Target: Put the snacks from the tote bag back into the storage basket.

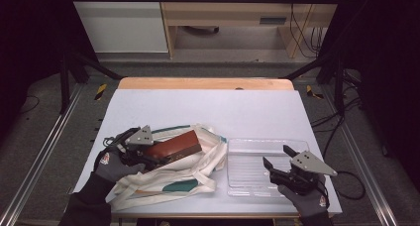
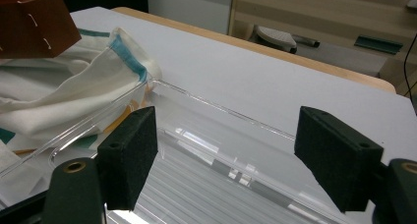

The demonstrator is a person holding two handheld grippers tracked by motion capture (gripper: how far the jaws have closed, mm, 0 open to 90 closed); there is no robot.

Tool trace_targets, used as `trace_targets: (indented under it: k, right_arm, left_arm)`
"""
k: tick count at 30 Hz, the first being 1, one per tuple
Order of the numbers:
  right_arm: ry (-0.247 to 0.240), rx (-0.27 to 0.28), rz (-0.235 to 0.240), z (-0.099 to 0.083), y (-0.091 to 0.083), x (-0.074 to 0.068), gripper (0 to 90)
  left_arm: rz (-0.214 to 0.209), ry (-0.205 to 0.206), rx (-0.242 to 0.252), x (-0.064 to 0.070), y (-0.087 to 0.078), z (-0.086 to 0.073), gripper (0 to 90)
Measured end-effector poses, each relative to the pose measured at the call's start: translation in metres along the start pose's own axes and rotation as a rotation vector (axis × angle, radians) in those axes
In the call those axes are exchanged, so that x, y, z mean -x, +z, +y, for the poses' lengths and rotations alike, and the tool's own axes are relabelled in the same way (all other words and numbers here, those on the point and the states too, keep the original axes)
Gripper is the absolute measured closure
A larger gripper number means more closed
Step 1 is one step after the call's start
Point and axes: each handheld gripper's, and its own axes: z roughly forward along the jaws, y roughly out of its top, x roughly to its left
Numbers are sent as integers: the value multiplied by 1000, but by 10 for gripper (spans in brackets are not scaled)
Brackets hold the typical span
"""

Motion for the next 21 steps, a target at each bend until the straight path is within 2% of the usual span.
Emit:
trace_targets:
  k: [8,10,11,15,16,21]
  right_arm:
    - [13,8,-11,1,-3,3,212]
    - [22,13,-20,2,-3,4,196]
    - [27,16,-24,2,-4,5,187]
    - [43,25,-44,3,-6,9,156]
    - [48,25,-48,3,-7,10,151]
    - [65,34,-67,4,-10,16,144]
  left_arm:
    - [-19,29,39,18,-2,19,424]
    - [-23,25,51,23,-1,24,424]
    - [-23,38,44,25,0,27,424]
    - [-35,32,59,34,3,34,425]
    - [-38,48,48,35,3,36,424]
    - [-51,61,49,42,6,45,425]
